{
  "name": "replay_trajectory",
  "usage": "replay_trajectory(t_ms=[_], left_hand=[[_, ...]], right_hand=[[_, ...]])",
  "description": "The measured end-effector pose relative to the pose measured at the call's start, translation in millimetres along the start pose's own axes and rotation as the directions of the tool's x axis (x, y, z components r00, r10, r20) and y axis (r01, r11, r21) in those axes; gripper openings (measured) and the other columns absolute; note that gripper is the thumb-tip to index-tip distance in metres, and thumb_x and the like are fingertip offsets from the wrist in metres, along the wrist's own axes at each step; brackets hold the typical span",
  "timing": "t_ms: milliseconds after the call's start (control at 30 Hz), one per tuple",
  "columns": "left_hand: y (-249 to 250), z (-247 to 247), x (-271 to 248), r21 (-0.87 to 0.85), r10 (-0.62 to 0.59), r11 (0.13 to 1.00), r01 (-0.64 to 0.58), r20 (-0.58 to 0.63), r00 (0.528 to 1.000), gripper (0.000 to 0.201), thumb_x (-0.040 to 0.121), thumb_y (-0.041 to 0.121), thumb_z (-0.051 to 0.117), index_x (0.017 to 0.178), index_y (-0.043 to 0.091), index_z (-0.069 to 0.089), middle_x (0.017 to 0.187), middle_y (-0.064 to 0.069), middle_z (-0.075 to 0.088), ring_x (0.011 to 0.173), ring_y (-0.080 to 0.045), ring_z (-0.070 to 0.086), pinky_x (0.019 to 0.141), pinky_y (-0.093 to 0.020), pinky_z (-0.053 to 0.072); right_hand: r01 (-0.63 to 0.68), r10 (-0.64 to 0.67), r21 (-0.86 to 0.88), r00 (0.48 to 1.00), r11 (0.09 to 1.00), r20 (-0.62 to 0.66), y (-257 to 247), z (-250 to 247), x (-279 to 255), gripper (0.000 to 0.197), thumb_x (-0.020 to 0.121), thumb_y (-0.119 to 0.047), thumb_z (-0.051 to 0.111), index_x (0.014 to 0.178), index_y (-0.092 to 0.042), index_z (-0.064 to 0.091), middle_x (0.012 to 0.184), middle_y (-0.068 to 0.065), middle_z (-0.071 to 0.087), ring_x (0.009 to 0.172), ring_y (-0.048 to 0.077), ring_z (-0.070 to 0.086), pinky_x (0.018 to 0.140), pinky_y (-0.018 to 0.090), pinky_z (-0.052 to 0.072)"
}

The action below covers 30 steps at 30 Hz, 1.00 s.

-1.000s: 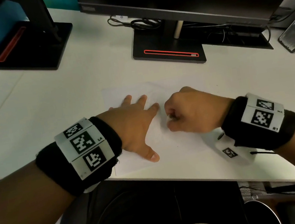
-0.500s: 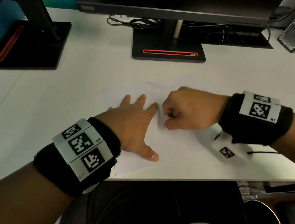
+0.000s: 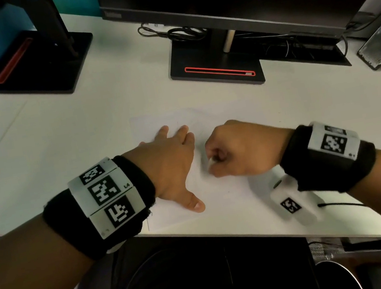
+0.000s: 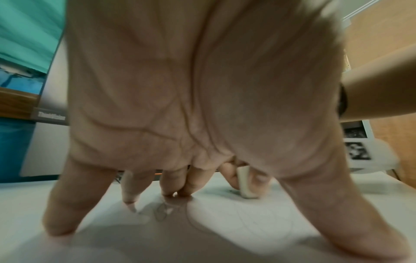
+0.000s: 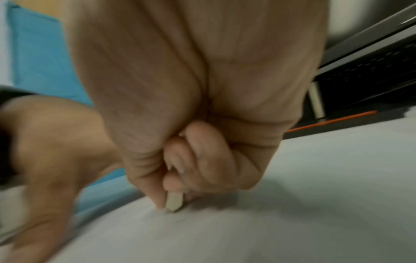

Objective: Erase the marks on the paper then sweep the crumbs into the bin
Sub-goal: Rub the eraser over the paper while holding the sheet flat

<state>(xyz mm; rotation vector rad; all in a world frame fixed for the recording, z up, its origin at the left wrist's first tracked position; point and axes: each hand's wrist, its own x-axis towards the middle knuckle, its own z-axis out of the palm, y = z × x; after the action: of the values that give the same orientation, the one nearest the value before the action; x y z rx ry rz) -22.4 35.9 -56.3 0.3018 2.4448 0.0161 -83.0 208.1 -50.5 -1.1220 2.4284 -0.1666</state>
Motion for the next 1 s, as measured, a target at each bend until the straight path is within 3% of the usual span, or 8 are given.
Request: replay_trajectory(t_ms=[100, 267, 400, 533, 700, 833, 1000], left_hand=[[1, 0, -1, 0.001, 0.001, 1.0, -0.001, -0.003, 1.0, 0.141, 0.068, 0.077, 0.071, 0.157, 0.013, -0.018, 0.165, -0.001, -0.025, 0.152, -0.032, -0.019, 0.121, -0.056, 0.018], [0, 0, -1, -0.013, 0.001, 1.0, -0.001, 0.003, 1.0, 0.141, 0.068, 0.076, 0.071, 0.157, 0.013, -0.018, 0.164, 0.0, -0.027, 0.151, -0.032, -0.02, 0.121, -0.058, 0.017], [1, 0, -2, -0.005, -0.002, 1.0, 0.002, 0.013, 1.0, 0.14, 0.069, 0.077, 0.07, 0.157, 0.013, -0.019, 0.164, 0.0, -0.027, 0.151, -0.032, -0.02, 0.121, -0.059, 0.016], [1, -1, -1, -0.001, -0.004, 1.0, 0.004, 0.011, 1.0, 0.14, 0.068, 0.076, 0.071, 0.157, 0.013, -0.018, 0.164, 0.0, -0.027, 0.151, -0.032, -0.02, 0.121, -0.057, 0.016], [3, -2, -3, 0.002, -0.01, 1.0, 0.01, 0.016, 1.0, 0.139, 0.07, 0.075, 0.071, 0.157, 0.013, -0.018, 0.164, -0.001, -0.027, 0.151, -0.032, -0.02, 0.121, -0.058, 0.016], [3, -3, -2, -0.003, -0.013, 1.0, 0.013, 0.021, 1.0, 0.14, 0.069, 0.075, 0.071, 0.157, 0.014, -0.018, 0.164, 0.0, -0.026, 0.151, -0.032, -0.02, 0.121, -0.058, 0.017], [3, -3, -3, 0.007, -0.014, 1.0, 0.014, 0.018, 1.0, 0.14, 0.069, 0.076, 0.071, 0.157, 0.013, -0.018, 0.165, 0.0, -0.026, 0.152, -0.032, -0.02, 0.121, -0.058, 0.017]], right_hand=[[-0.13, 0.13, 0.009, 0.987, 0.991, -0.094, 19, -17, 7, 0.028, 0.088, -0.029, 0.067, 0.073, -0.006, 0.064, 0.069, 0.011, 0.066, 0.068, 0.028, 0.059, 0.064, 0.037, 0.05], [-0.02, 0.02, -0.005, 1.0, 1.0, 0.0, 6, -7, 7, 0.025, 0.086, -0.026, 0.067, 0.075, -0.004, 0.065, 0.068, 0.012, 0.065, 0.059, 0.021, 0.053, 0.06, 0.035, 0.047], [-0.118, 0.117, -0.003, 0.99, 0.993, -0.073, 20, -20, 14, 0.028, 0.089, -0.028, 0.068, 0.075, -0.004, 0.066, 0.073, 0.014, 0.067, 0.063, 0.022, 0.054, 0.06, 0.032, 0.045], [-0.035, 0.035, -0.004, 0.999, 0.999, 0.009, 8, -11, 12, 0.026, 0.088, -0.027, 0.068, 0.075, -0.005, 0.066, 0.069, 0.011, 0.066, 0.059, 0.018, 0.051, 0.059, 0.031, 0.046], [-0.126, 0.126, 0.002, 0.988, 0.992, -0.089, 20, -23, 18, 0.029, 0.089, -0.029, 0.068, 0.073, -0.004, 0.065, 0.073, 0.015, 0.066, 0.065, 0.024, 0.055, 0.064, 0.036, 0.049], [-0.039, 0.039, 0.014, 0.999, 0.999, 0.021, 7, -13, 18, 0.029, 0.09, -0.028, 0.068, 0.077, -0.003, 0.067, 0.071, 0.014, 0.065, 0.06, 0.02, 0.052, 0.061, 0.033, 0.047], [-0.115, 0.114, -0.002, 0.992, 0.993, -0.057, 17, -24, 24, 0.03, 0.09, -0.029, 0.067, 0.072, -0.004, 0.065, 0.072, 0.015, 0.065, 0.062, 0.021, 0.051, 0.06, 0.033, 0.045]])
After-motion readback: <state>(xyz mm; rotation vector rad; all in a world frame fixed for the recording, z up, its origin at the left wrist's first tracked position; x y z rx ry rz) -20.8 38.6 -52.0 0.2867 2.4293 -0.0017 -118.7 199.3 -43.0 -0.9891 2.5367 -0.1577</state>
